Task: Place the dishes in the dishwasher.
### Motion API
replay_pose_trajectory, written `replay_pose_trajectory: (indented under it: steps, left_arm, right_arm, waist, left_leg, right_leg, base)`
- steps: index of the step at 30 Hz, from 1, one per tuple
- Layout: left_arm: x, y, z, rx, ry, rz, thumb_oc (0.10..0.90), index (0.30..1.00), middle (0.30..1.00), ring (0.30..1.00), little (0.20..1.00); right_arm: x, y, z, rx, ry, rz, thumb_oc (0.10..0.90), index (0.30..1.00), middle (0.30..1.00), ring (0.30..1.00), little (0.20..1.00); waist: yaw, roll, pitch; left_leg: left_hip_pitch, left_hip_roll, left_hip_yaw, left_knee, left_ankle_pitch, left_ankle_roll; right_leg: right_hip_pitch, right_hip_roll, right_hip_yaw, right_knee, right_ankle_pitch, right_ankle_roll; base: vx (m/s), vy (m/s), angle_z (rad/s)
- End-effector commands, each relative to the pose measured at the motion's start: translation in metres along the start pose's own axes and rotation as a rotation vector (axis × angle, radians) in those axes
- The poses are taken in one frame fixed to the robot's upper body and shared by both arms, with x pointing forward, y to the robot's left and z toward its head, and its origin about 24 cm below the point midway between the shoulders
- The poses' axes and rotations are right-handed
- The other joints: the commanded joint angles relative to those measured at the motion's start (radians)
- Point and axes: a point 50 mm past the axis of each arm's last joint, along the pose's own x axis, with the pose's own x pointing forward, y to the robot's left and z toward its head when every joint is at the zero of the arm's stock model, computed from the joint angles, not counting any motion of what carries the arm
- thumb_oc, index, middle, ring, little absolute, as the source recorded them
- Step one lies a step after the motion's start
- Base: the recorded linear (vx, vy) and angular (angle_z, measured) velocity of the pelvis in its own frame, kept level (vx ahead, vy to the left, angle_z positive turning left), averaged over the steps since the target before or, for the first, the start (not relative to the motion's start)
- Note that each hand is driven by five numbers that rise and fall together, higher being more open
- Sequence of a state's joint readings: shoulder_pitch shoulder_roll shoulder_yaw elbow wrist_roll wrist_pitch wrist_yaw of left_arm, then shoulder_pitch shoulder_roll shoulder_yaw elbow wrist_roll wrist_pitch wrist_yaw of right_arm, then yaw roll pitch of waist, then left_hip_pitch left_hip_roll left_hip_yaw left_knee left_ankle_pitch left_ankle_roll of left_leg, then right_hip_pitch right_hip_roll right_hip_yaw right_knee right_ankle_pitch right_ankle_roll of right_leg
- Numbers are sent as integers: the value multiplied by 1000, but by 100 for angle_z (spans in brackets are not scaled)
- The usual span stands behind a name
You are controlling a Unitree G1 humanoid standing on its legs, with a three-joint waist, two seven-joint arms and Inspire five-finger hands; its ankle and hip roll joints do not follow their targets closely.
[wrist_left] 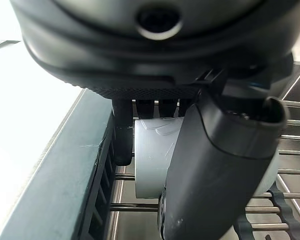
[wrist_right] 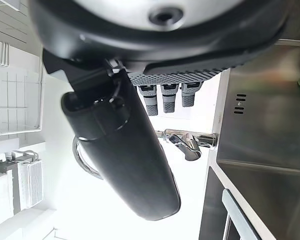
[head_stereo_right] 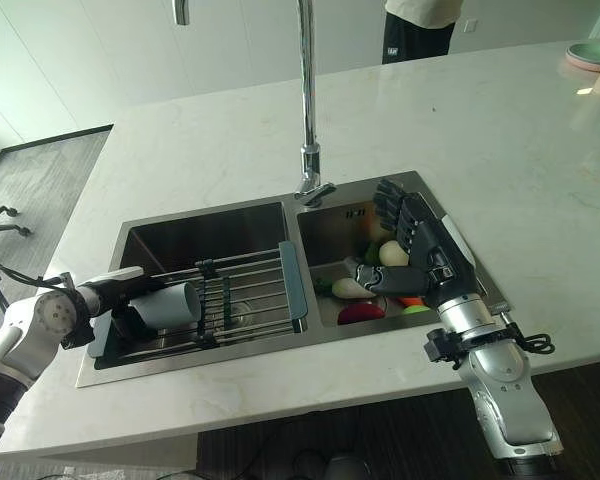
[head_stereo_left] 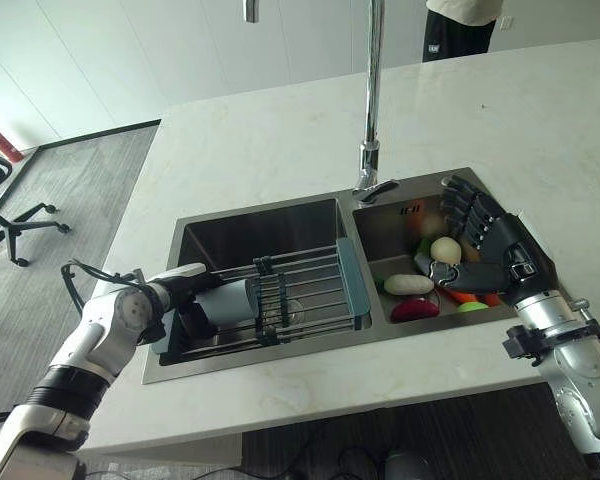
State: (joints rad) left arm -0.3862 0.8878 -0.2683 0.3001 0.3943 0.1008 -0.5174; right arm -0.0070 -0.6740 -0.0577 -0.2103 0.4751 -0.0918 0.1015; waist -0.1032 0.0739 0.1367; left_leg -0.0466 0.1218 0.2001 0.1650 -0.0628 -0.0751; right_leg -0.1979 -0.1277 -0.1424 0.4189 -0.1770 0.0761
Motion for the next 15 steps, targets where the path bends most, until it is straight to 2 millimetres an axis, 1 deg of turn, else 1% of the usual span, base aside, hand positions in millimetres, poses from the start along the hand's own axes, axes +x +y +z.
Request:
replay_pose_trajectory:
  steps: [1, 5, 7, 8, 11, 12, 15]
  left_arm:
    - [-29, 54, -6, 19, -29, 265, 400, 300, 300, 300, 300]
    - [-39, 62, -5, 29, -55, 347, 400, 300, 300, 300, 300]
    - [-46, 70, -1, 18, -92, 413, 400, 300, 300, 300, 300]
    - [-55, 75, 3, 4, -127, 478, 400, 300, 300, 300, 300]
    - [-64, 80, 8, -1, -173, 552, 400, 300, 300, 300, 300]
    - [-70, 82, 10, -3, -195, 598, 400, 300, 300, 300, 300]
    - [-81, 85, 11, -16, -230, 679, 400, 300, 300, 300, 300]
  right_arm:
    - [16, -9, 58, -59, -326, -12, 800, 900, 900, 900, 900]
    - [14, -12, 59, -60, -326, -16, 800, 900, 900, 900, 900]
    - [13, -13, 60, -61, -325, -25, 800, 900, 900, 900, 900]
    - [12, -12, 59, -62, -322, -31, 800, 900, 900, 900, 900]
    - [10, -12, 59, -63, -320, -37, 800, 900, 900, 900, 900]
    - [10, -13, 59, -62, -320, -45, 800, 900, 900, 900, 900]
    - [8, -14, 58, -61, -316, -54, 800, 900, 900, 900, 900]
  waist:
    - [7, -31, -48]
    - [10, -33, -49]
    - [17, -34, -48]
    - [22, -35, -46]
    - [28, -37, -46]
    - [33, -39, -46]
    - [39, -40, -46]
  left_leg:
    - [-15, 32, 20, 135, -168, -4]
    - [-16, 33, 18, 135, -168, -5]
    - [-18, 31, 14, 135, -168, -5]
    - [-18, 29, 11, 135, -168, -5]
    - [-20, 29, 6, 135, -168, -6]
    - [-22, 28, 4, 135, -168, -7]
    - [-24, 26, -2, 135, -168, -8]
  right_leg:
    - [111, -26, -3, -119, -20, 89]
    - [111, -29, -6, -119, -21, 90]
    - [112, -32, -10, -119, -22, 89]
    - [114, -33, -13, -119, -23, 89]
    - [114, -37, -17, -119, -24, 89]
    - [115, -38, -20, -119, -25, 89]
    - [117, -41, -25, -119, -27, 89]
  base:
    - [0, 0, 0]
    - [0, 0, 0]
    - [0, 0, 0]
    - [0, 0, 0]
    - [3, -7, 7]
    - [4, -17, 11]
    - [0, 0, 0]
